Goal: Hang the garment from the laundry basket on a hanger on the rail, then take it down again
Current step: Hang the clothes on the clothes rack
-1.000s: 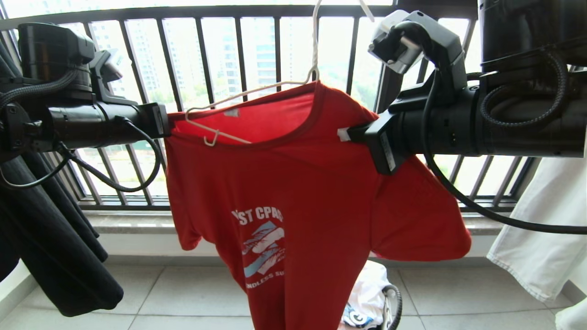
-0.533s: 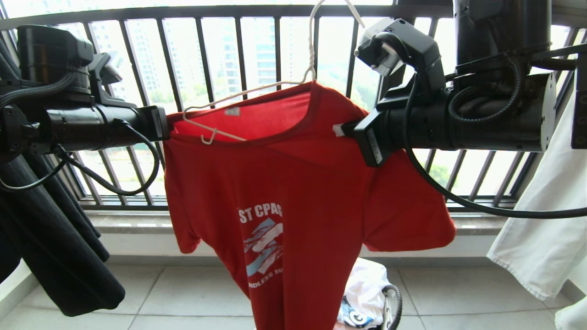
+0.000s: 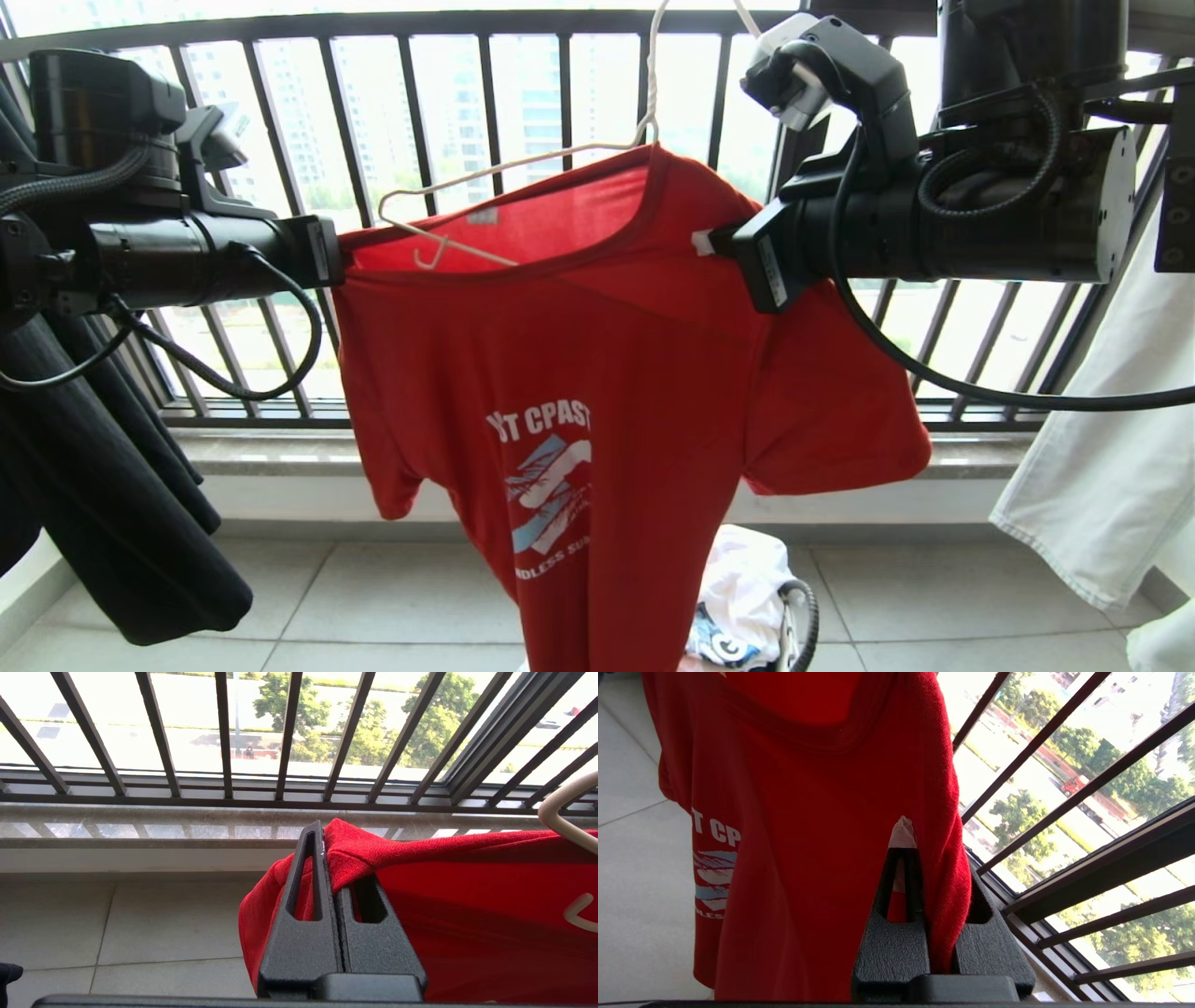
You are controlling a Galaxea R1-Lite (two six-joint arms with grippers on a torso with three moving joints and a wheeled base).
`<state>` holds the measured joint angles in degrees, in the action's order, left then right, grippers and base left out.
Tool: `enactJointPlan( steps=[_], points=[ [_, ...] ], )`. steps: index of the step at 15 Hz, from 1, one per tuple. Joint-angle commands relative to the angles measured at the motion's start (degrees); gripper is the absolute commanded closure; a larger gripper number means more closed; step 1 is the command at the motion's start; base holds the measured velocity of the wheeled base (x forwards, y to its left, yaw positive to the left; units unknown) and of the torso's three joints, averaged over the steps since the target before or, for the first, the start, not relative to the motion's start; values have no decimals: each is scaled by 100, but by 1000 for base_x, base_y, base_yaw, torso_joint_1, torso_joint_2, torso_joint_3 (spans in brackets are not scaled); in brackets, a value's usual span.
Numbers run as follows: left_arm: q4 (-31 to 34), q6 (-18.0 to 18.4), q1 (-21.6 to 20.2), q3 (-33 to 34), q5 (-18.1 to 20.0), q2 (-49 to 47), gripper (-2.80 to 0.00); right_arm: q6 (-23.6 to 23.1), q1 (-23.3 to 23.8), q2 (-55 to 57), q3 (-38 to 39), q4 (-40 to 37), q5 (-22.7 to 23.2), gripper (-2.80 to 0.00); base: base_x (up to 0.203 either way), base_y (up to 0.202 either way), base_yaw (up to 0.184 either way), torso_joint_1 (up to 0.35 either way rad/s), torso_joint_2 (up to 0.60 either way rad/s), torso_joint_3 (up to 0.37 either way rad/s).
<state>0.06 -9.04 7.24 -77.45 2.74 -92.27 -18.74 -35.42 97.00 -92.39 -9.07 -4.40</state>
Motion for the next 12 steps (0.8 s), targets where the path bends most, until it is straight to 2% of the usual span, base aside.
enactJointPlan(
  steps=[1, 3, 6, 12],
  points=[
    [3, -10, -38, 1, -2, 42, 0, -74, 68, 65, -7, 10, -17, 0, 0, 0, 0, 0, 0, 0],
    [2, -10, -102, -24, 20, 51, 0, -217, 140, 122, 55, 18, -20, 0, 0, 0, 0, 0, 0, 0],
    [3, -27, -223, -51, 271, 78, 0, -244, 140, 122, 129, 19, -26, 0, 0, 0, 0, 0, 0, 0],
    [20, -36, -250, -113, 271, 25, 0, -391, 132, 56, 338, 102, -26, 0, 0, 0, 0, 0, 0, 0]
  ],
)
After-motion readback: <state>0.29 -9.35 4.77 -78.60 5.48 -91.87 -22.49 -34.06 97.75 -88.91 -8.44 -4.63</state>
